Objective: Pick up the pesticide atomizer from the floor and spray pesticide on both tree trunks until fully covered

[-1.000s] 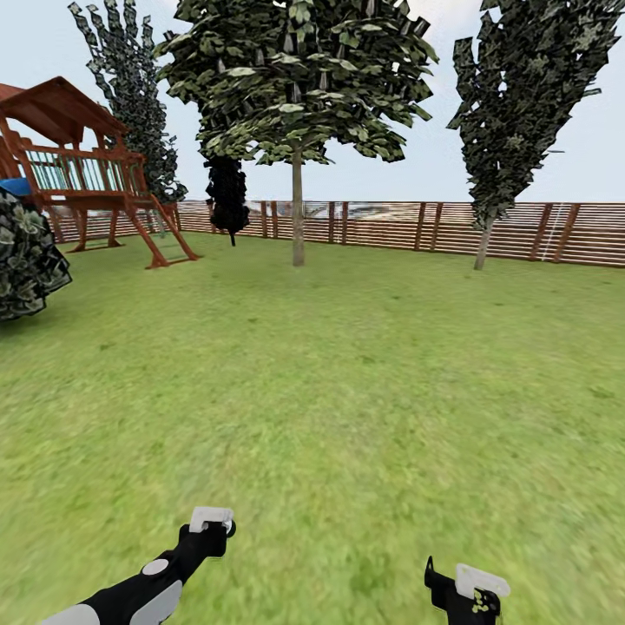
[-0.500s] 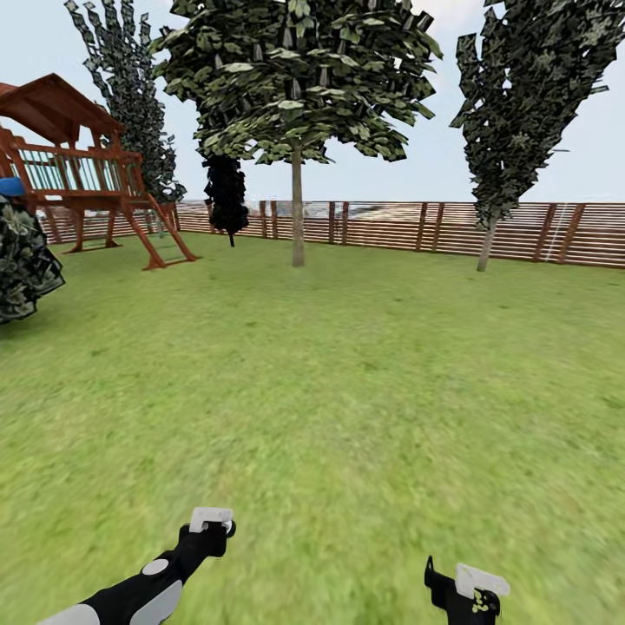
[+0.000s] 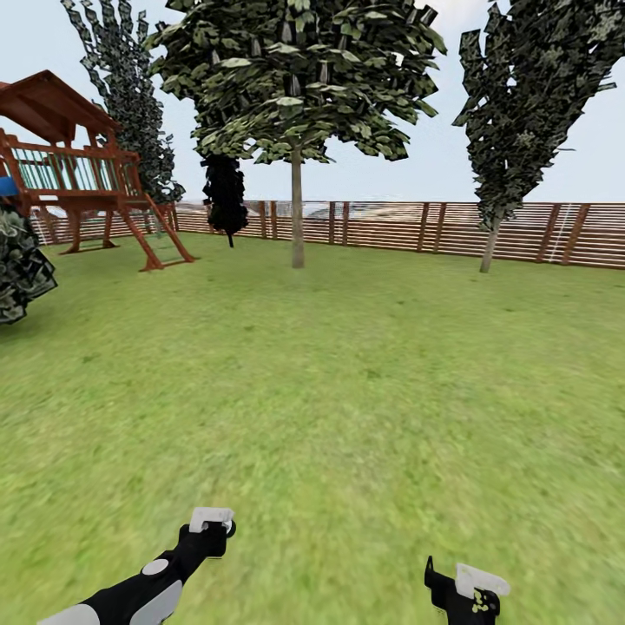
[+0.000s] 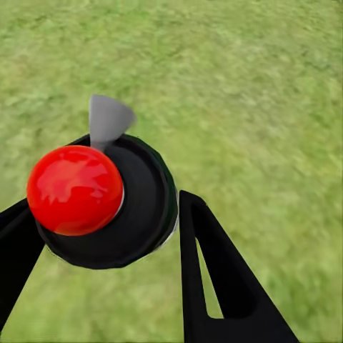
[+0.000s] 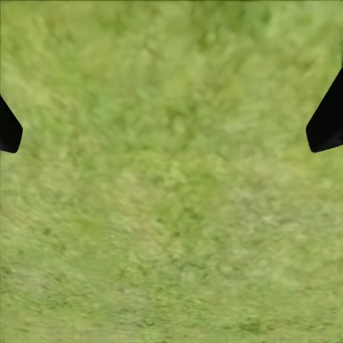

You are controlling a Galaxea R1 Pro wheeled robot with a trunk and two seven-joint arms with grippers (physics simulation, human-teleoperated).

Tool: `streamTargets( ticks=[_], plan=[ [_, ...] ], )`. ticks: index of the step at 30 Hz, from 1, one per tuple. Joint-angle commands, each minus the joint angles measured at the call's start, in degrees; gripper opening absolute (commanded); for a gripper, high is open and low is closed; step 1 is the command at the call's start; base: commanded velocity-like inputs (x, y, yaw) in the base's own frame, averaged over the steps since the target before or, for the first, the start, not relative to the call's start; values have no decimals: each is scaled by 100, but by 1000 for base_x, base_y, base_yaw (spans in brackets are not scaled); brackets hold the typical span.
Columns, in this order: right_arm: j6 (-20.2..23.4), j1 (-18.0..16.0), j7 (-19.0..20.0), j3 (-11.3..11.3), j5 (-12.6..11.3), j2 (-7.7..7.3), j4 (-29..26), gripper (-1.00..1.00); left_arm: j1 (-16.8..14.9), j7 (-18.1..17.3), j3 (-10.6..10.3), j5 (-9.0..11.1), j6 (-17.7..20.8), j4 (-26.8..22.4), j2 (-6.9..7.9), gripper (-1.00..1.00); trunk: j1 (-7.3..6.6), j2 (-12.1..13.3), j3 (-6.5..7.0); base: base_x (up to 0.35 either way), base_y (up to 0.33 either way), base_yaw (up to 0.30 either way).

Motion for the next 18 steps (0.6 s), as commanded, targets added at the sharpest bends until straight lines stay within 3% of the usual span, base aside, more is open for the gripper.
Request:
streamTargets(
  ticks=[1, 18],
  plan=[
    [-34, -9, -34, 47, -59, -9, -5, 100, -9, 15, -47, 53, -29, -10, 5, -100, 6, -11, -11, 334, 0, 0],
    [-34, -9, -41, 50, -59, -1, -5, 100, -9, 15, -47, 53, -29, -9, 5, -100, 6, -11, -11, 334, 0, 28]
  ],
)
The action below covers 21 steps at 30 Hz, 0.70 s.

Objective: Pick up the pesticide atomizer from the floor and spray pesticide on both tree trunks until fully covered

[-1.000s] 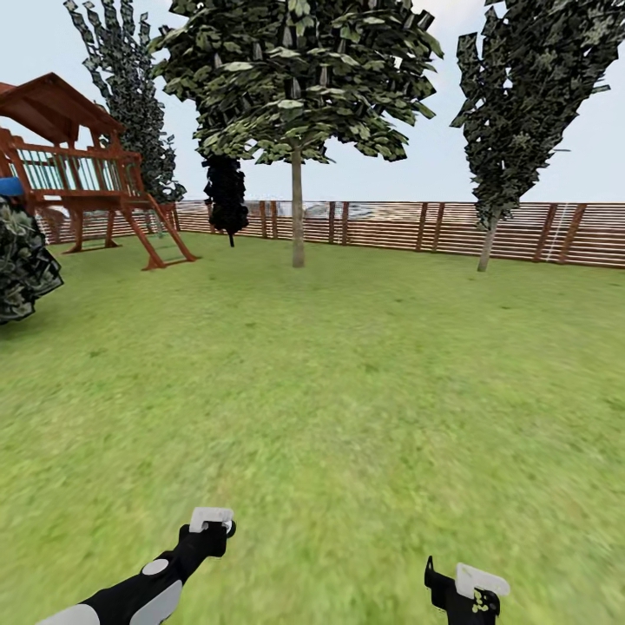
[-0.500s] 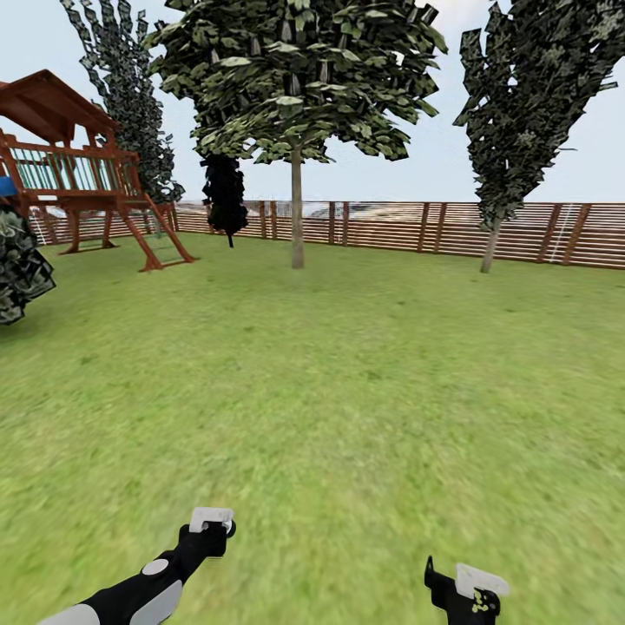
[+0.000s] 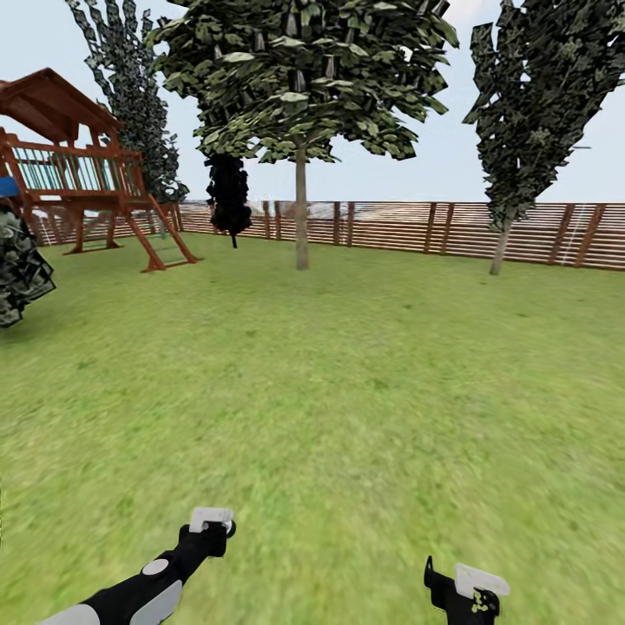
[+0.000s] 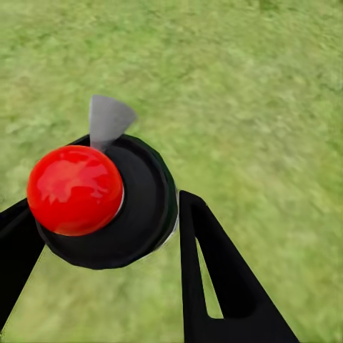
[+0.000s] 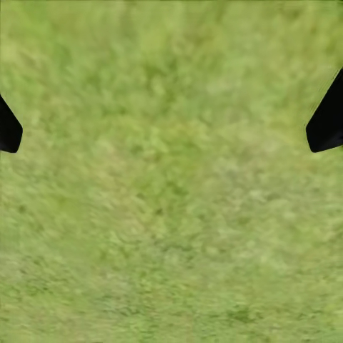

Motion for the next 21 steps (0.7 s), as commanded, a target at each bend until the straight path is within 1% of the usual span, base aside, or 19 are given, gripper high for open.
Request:
streamTargets(
  ticks=[1, 5, 7, 21],
  plan=[
    [-34, -9, -35, 47, -59, -11, -6, 100, -10, 15, -47, 52, -28, -7, 3, -100, 6, -11, -12, 334, 0, 164],
    [-34, -9, -36, 47, -65, -9, -6, 100, -10, 15, -47, 52, -28, -7, 5, -100, 6, -11, -12, 334, 0, 193],
    [-34, -9, -36, 47, -62, -9, -6, 100, -10, 15, -47, 52, -28, -5, 2, -100, 6, -11, -12, 334, 0, 96],
    [-34, -9, -36, 45, -59, -8, -6, 100, -10, 15, -47, 52, -28, -4, 3, -100, 6, -11, -12, 334, 0, 12]
  ],
)
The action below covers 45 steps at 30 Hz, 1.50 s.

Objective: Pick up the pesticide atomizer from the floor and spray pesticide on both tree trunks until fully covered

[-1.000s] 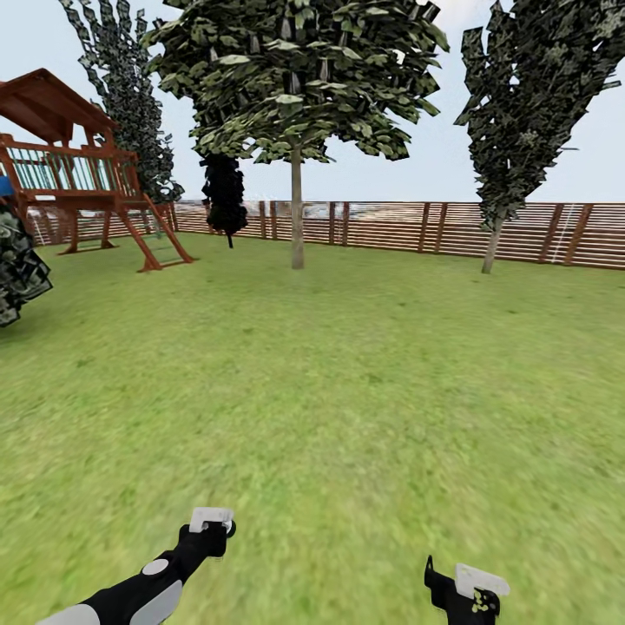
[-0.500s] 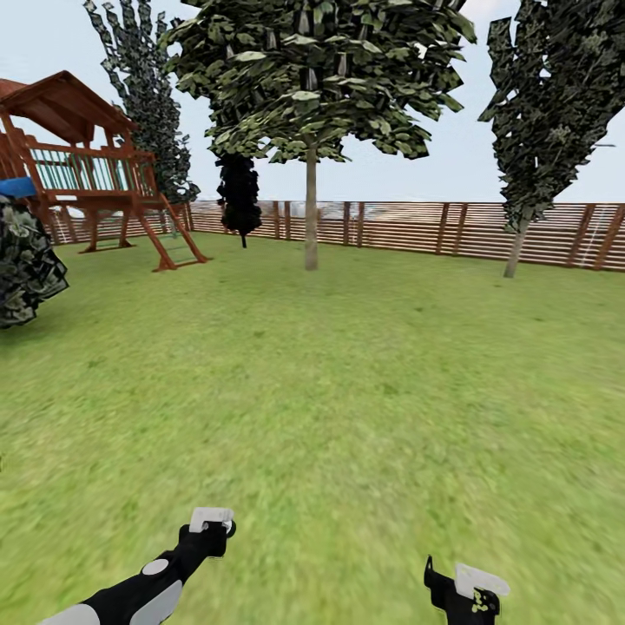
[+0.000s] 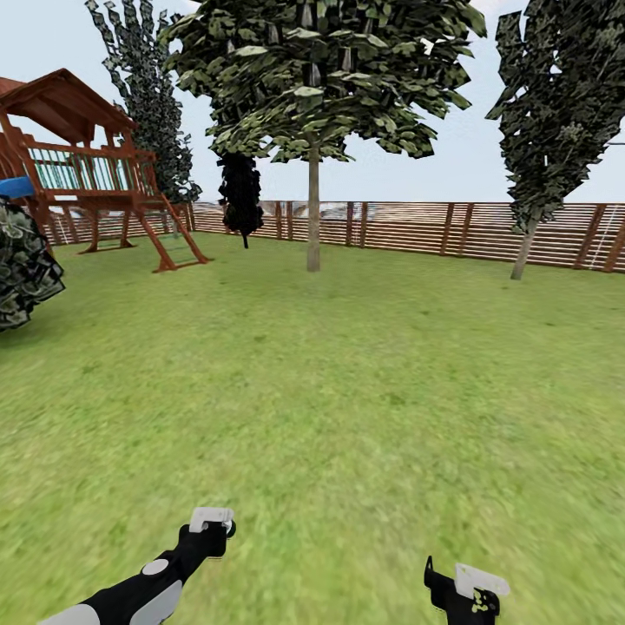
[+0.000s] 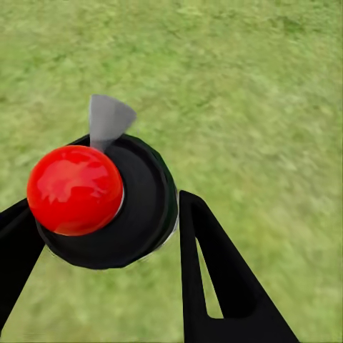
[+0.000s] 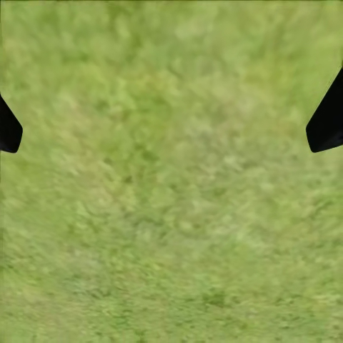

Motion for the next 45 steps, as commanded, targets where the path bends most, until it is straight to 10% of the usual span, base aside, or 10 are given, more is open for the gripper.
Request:
streamTargets(
  ticks=[1, 45],
  plan=[
    [-34, -9, -34, 47, -59, -9, -5, 100, -9, 15, -47, 53, -29, -11, 4, -100, 6, -11, -11, 334, 0, 0],
    [-35, -9, -29, 53, -67, 0, -5, 100, -9, 15, -47, 53, -29, -8, 8, -100, 6, -11, -11, 334, 0, 0]
  ],
)
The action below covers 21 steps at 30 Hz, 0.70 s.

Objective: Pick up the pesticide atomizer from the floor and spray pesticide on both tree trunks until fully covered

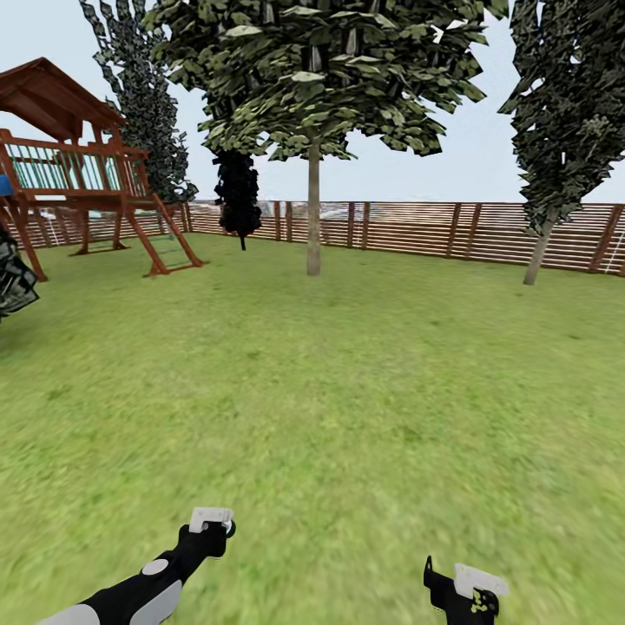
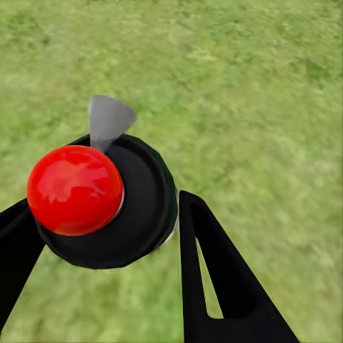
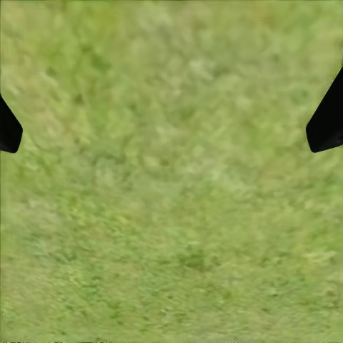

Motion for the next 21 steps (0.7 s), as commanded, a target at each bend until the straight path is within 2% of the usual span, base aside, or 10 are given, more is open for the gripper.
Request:
streamTargets(
  ticks=[1, 21],
  plan=[
    [-33, -9, -34, 48, -57, -9, -5, 100, -9, 15, -47, 53, -29, -9, 5, -100, 6, -11, -11, 334, 0, 0],
    [-33, -9, -33, 49, -52, -9, -5, 100, -9, 15, -47, 53, -29, -9, 4, -100, 6, -11, -11, 334, 0, 0]
  ],
)
